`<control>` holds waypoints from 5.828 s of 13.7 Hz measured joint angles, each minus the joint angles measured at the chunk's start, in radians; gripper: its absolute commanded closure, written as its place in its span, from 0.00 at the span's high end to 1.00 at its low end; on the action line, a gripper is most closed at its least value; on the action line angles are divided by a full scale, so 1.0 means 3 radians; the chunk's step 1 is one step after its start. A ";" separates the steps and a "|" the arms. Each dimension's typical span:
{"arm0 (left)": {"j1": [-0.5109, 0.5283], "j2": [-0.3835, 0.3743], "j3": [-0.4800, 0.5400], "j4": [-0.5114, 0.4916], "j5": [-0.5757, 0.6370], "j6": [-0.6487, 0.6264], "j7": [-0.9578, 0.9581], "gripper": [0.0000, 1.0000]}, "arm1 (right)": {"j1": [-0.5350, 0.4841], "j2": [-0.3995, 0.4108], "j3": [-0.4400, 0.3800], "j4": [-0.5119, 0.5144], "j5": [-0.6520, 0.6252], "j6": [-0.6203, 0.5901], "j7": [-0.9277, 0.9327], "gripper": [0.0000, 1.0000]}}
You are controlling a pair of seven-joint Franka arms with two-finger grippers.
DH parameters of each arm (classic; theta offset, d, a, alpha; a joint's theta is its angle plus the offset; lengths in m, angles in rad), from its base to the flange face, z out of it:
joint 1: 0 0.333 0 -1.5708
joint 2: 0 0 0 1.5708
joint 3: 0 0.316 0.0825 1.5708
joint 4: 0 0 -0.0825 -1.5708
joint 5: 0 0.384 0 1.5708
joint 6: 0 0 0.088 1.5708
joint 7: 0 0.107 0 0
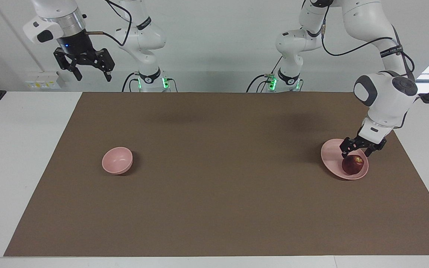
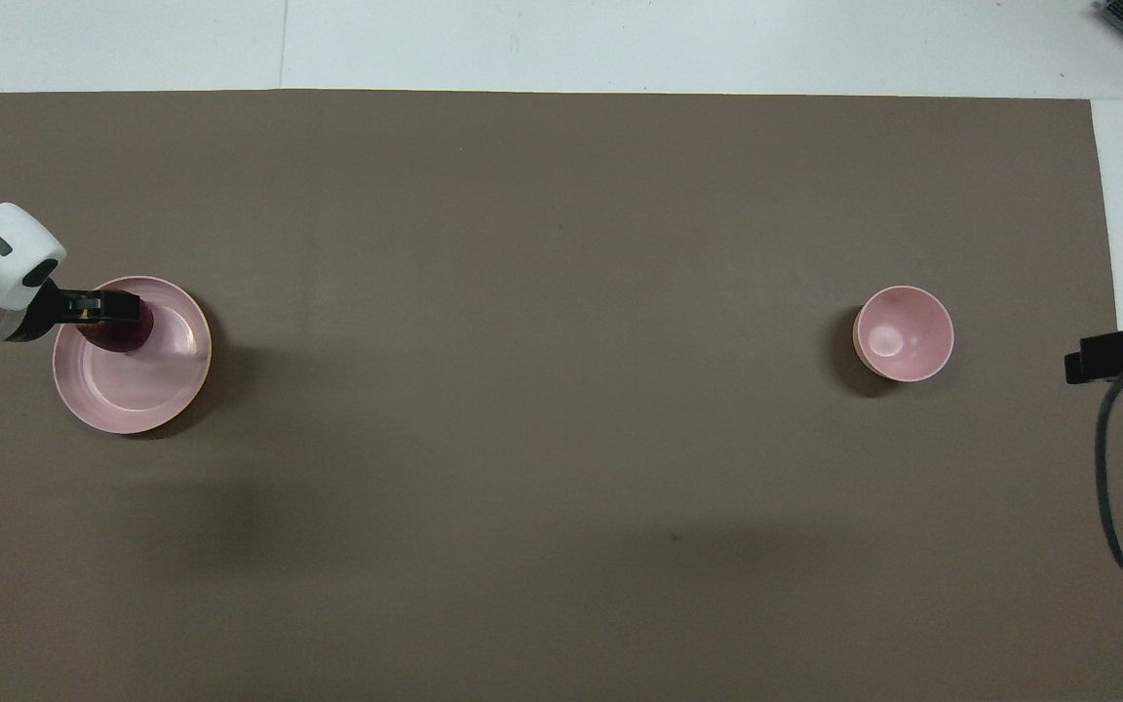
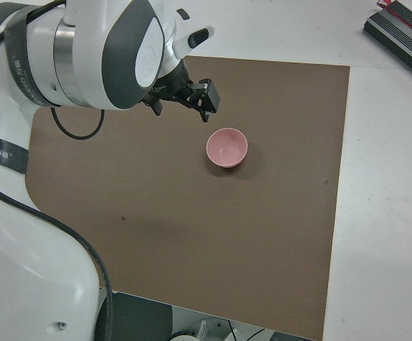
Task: Move apple from plate to bowl
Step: 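Lower the left gripper onto the red apple on the plate and grasp, then lift the apple with the left gripper while the right gripper approaches, then close the right gripper on the apple held by the left gripper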
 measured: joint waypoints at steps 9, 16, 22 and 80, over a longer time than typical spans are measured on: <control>0.0071 0.0202 0.0001 0.0004 0.0001 0.0225 0.0135 1.00 | 0.0000 0.0000 0.0000 0.0000 0.0000 0.0000 0.0000 1.00; 0.0083 0.0255 0.0000 0.0004 0.0001 0.0232 0.0137 1.00 | 0.0000 0.0000 0.0000 0.0000 0.0000 0.0000 0.0000 1.00; 0.0083 0.0261 -0.0002 0.0010 0.0002 0.0228 0.0141 0.00 | 0.0000 0.0000 0.0000 0.0000 0.0000 0.0000 0.0000 1.00; 0.0066 0.0098 -0.1826 0.0927 -0.3951 -0.0956 -0.0120 0.00 | 0.1169 0.0654 0.0014 -0.0541 0.2733 0.2248 0.4023 1.00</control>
